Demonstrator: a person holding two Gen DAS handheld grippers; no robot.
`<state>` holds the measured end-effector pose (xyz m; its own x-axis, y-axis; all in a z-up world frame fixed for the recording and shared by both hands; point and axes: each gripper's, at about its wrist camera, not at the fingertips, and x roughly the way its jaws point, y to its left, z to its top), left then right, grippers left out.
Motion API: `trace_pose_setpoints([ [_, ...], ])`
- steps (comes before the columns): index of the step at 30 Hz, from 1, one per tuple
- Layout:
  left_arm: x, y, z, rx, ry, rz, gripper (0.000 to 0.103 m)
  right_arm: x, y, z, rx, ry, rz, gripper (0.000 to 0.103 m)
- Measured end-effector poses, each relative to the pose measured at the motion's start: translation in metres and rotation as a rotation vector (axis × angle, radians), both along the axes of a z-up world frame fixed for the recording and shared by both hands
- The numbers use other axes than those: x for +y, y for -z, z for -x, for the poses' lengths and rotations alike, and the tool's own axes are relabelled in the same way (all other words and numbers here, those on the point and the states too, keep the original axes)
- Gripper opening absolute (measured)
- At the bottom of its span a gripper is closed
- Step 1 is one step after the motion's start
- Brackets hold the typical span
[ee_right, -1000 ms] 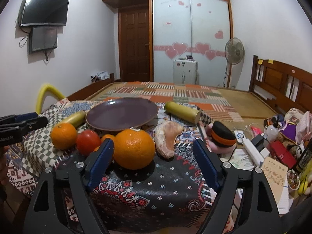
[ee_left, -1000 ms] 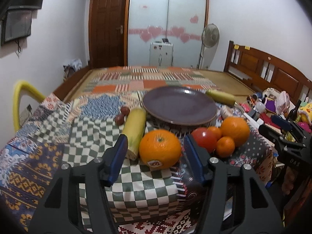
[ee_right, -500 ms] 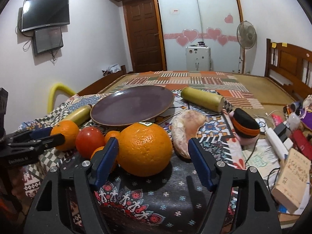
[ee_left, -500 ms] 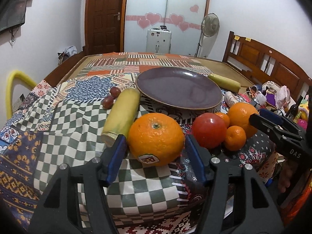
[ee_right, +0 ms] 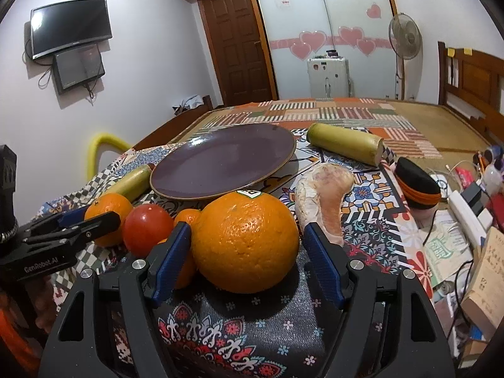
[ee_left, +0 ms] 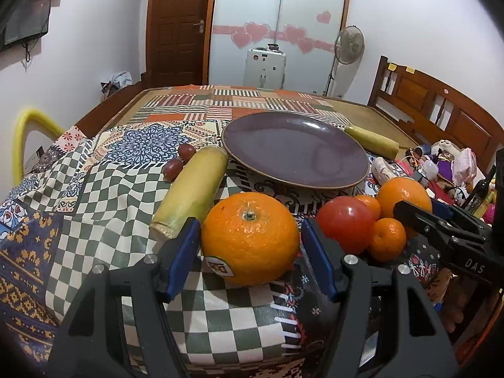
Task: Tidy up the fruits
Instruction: 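Close the left tool on the stickered large orange while the right tool grasps another large orange, then lift the large orange in the left tool toward the purple plate while the right tool carries its orange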
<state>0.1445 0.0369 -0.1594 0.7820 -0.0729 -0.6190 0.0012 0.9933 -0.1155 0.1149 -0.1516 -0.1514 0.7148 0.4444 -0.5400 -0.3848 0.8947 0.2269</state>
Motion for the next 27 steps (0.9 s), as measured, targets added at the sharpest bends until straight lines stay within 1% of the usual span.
trace_pose_setpoints([
  [2, -0.001, 0.001, -0.001, -0.003, -0.003, -0.011, 0.065, 0.001, 0.0, 0.0, 0.001, -0.002, -0.004, 0.071],
  [5, -0.003, 0.002, -0.002, -0.01, -0.001, -0.022, 0.065, 0.002, 0.0, 0.001, 0.003, -0.014, -0.009, 0.067],
  [7, -0.002, 0.002, -0.002, -0.012, 0.0, -0.027, 0.065, 0.002, -0.001, 0.001, -0.002, -0.015, 0.0, 0.067],
  [12, -0.007, 0.001, 0.003, -0.016, -0.002, -0.056, 0.064, -0.001, 0.0, 0.002, 0.001, -0.009, -0.018, 0.066],
  [15, -0.006, -0.001, 0.003, -0.012, 0.011, -0.041, 0.063, -0.003, -0.003, 0.002, 0.003, -0.013, -0.028, 0.066],
  [23, -0.003, -0.019, 0.009, -0.048, 0.01, -0.019, 0.063, -0.007, -0.017, 0.007, -0.04, -0.003, -0.025, 0.065],
  [27, -0.003, -0.034, 0.01, -0.081, 0.0, -0.028, 0.063, -0.007, -0.03, 0.008, -0.083, -0.003, -0.012, 0.066],
])
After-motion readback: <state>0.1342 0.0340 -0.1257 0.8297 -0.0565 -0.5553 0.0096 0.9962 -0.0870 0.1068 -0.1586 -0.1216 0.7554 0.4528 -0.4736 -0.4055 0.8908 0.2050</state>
